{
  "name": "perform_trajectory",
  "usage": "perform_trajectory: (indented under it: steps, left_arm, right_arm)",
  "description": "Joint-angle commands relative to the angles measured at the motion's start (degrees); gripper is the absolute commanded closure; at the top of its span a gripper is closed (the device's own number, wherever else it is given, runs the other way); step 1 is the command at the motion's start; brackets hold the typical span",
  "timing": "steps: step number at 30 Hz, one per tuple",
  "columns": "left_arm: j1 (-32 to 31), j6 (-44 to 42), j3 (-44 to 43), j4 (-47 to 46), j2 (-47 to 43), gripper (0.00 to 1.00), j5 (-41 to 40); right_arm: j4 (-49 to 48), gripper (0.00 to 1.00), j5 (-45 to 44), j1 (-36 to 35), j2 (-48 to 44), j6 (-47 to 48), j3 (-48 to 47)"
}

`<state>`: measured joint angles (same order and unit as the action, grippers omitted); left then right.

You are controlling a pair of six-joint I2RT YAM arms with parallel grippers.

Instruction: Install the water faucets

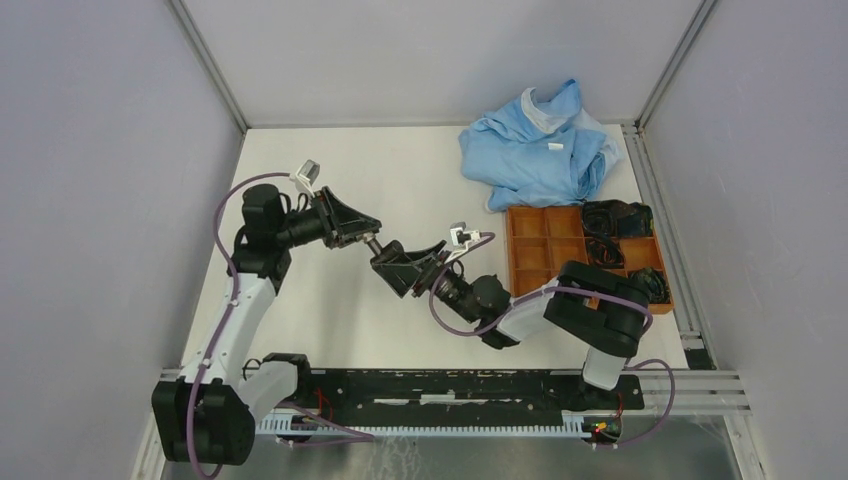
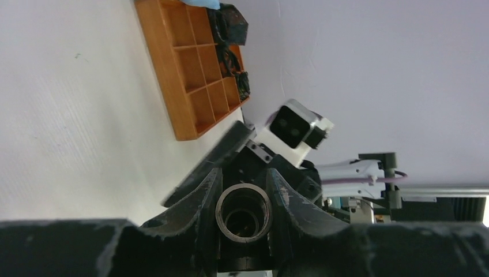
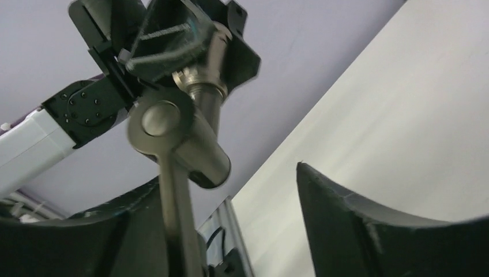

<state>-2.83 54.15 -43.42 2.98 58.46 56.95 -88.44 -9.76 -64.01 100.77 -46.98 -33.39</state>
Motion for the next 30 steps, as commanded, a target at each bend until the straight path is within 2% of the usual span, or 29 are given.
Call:
perform_trajectory:
  steps: [1, 5, 8, 10, 13, 14, 16, 17, 19, 22, 25, 27, 30]
  left_arm:
    - [-0.59, 3.04, -0.87, -3.34, -3.55, 0.98, 3.95]
    - [-0.24, 2.18, -2.15, 0.12, -3.23, 0.98, 3.13]
    - [0.03, -1.96, -5.59, 6.13, -1.79, 0.98, 2.45]
    - [0.12, -4.67, -7.72, 10.53, -1.05, 0.98, 1.39]
    - [0.43, -5.65, -9.11, 13.15, -0.74, 0.98, -0.47]
    - [0.48, -6.46, -9.48, 14.47, -0.53, 0.98, -1.45]
    - [0.7, -7.86, -10.05, 17.81, 0.36, 0.98, -2.75]
    - [0.73, -7.64, -9.85, 18.09, 0.83, 0.98, -2.73]
    - [0.72, -6.82, -9.24, 17.6, 1.4, 0.98, -2.9]
    - [0.89, -5.86, -8.44, 16.47, 2.57, 0.98, -3.77]
    - [0.83, -5.04, -7.8, 15.77, 3.58, 0.98, -3.18]
    - [0.83, -5.23, -7.44, 15.78, 4.08, 0.98, -2.37]
    - [0.82, -7.33, -8.2, 19.05, 5.32, 0.98, -1.02]
  right_arm:
    - [-23.66, 0.19, 2.11, 0.57, 1.98, -8.21, 1.49]
    - [-23.0, 0.02, 1.08, 0.65, -1.86, -2.95, 7.59]
    - [-18.58, 0.02, 1.26, 0.65, -8.97, 3.83, 14.13]
    - [-11.9, 0.02, 3.4, 0.65, -15.05, 11.2, 17.15]
    - [11.57, 0.02, 5.41, -0.13, -26.36, 25.83, 17.08]
    - [22.11, 0.02, 4.16, -1.34, -29.37, 32.68, 15.81]
    - [40.45, 0.02, -3.32, -6.21, -33.72, 49.65, 11.26]
    - [47.52, 0.02, -10.14, -9.23, -34.39, 59.67, 8.49]
    - [57.45, 0.02, -21.71, -14.48, -33.71, 73.03, 4.57]
    - [57.29, 0.02, -34.14, -20.23, -31.54, 89.61, 1.97]
    - [48.38, 0.02, -41.14, -23.21, -27.98, 106.84, 1.22]
    - [33.66, 0.02, -42.49, -23.73, -24.87, 121.55, 3.07]
    - [15.72, 0.02, -39.07, -23.74, -18.02, 140.61, 4.35]
